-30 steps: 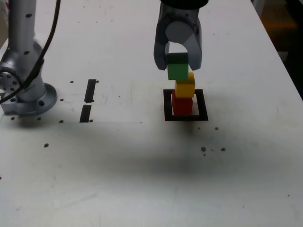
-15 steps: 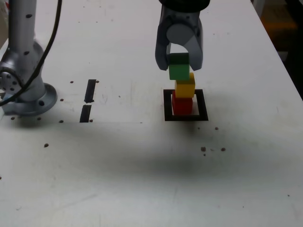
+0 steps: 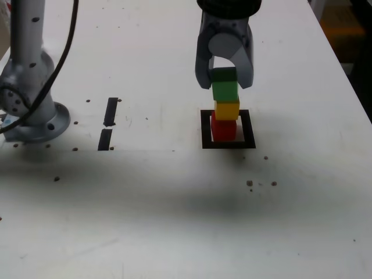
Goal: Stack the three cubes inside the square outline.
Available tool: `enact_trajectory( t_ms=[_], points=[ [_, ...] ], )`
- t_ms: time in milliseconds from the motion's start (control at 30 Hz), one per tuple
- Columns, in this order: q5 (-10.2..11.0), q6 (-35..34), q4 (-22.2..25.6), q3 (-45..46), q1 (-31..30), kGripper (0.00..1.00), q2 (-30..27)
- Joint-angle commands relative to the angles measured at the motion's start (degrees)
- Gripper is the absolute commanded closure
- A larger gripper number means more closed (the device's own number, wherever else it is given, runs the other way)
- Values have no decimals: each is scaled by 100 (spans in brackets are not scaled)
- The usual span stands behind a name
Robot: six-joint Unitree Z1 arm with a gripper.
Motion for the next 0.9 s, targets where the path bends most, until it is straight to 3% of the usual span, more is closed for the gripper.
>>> enact_trajectory(
  t_ms=[0,867],
  points=[
    [14,1,-22,17,-6,50,20],
    [43,10,30,99,-6,38,-89]
  ],
)
